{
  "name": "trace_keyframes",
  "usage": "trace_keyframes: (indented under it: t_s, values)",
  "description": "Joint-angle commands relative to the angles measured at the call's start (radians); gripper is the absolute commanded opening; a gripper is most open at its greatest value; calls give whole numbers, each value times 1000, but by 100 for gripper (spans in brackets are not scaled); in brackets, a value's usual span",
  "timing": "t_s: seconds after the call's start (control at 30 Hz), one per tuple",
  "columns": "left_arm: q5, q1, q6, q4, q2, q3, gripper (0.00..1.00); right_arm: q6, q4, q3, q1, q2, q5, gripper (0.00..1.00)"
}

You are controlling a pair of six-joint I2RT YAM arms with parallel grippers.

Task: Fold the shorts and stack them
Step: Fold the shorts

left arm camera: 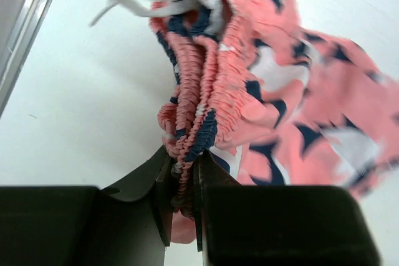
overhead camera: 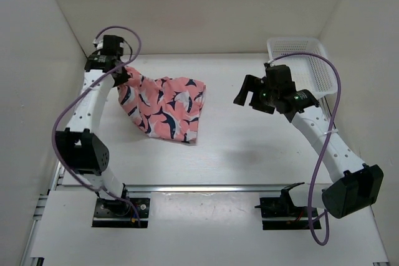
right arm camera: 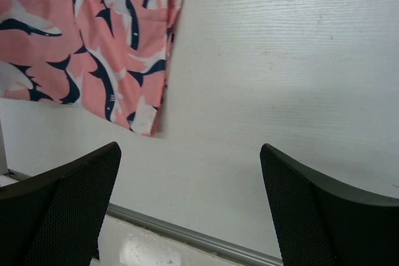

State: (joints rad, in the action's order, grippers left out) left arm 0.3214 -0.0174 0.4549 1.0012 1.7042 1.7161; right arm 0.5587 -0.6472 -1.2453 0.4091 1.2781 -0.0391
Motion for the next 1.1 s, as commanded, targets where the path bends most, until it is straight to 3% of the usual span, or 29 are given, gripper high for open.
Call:
trace_keyframes:
  t_s: [0.0,0.13,0.27,0.57,0.77,0.8,0.83,0.87,0.9,0.93,1.07]
  values:
    - [214,-133,40,137,-74,39,10,-26,-5,9,-10,-23,8,96]
    - [304,-375,91,187,-57,83,10,-36,-5,27,-10,-23,8,96]
    - [399,-517,149,266,52,166,10,-25,-5,50,-10,-45,-1,96]
    - [472,-703,197,332,293,272,10,3,-5,119,-20,-111,-1,96]
    - [462,-763,186,344,405,393,10,12,-5,152,-52,-129,-1,96]
    - [432,-763,186,344,446,410,19,12,-5,162,-52,-141,-1,96]
    - [414,-763,165,353,468,450,53,12,-5,162,-52,-141,-1,96]
    - [392,-763,165,353,489,477,81,12,-5,171,-62,-154,-1,96]
    - [362,-763,165,375,509,508,95,12,-15,181,-62,-164,-1,96]
    - [348,-763,156,411,523,572,100,12,-16,181,-72,-174,-1,96]
    - [245,-702,145,412,451,613,100,-6,-16,219,-72,-204,8,92]
